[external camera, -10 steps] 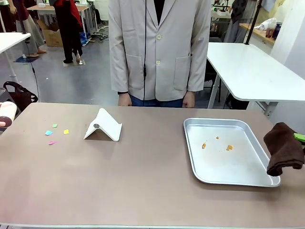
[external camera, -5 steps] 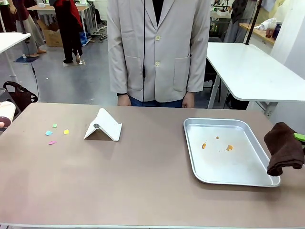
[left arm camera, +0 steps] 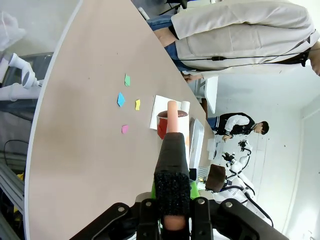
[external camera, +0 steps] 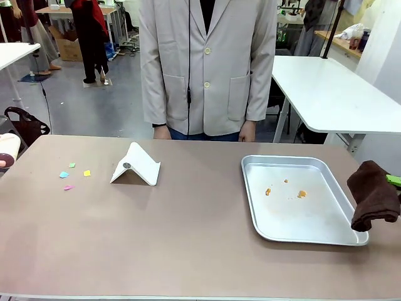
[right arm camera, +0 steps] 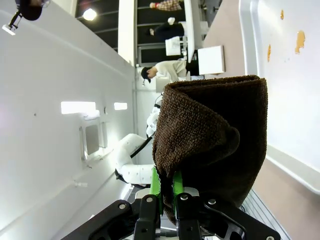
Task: Clean the surface of the table.
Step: If a person points to the right, clean the right side of the table with your right hand, and if they point to the left, clean the left side with your left hand.
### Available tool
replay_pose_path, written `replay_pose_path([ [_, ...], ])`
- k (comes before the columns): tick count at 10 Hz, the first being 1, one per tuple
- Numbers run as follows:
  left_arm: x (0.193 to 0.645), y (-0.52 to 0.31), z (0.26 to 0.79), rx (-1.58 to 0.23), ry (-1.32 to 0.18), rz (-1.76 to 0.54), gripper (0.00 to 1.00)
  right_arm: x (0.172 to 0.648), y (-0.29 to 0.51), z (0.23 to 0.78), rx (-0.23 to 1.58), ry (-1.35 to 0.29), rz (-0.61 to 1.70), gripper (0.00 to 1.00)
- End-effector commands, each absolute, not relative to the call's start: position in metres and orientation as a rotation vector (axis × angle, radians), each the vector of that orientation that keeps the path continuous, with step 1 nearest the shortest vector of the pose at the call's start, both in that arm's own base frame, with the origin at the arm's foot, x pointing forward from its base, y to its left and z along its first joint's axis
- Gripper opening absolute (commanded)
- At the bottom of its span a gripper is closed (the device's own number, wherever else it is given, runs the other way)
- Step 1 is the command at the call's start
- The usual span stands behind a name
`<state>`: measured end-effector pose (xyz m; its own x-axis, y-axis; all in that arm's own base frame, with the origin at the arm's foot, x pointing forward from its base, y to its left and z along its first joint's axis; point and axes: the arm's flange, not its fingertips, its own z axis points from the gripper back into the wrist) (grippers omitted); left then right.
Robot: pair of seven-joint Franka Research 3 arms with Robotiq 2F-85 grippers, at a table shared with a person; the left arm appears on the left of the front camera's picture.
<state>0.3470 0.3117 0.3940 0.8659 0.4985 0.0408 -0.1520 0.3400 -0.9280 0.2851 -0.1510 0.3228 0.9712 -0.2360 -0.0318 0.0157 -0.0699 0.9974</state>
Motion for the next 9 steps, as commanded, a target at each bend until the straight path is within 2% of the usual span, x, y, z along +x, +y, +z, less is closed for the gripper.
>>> replay_pose_path([
  [1,0.3433,0.3108,0.3973,-1.15,-0.353,0.415,0.0,0.2849,-0.1501,0.3286,1.634,-0.166,-0.203,0.0],
  [9,0.3433,0.3108,0.3973,-1.15,-0.353,0.415,0.0,0.2849,-0.1501,0.3286,1.634,-0.166,-0.203,0.0],
])
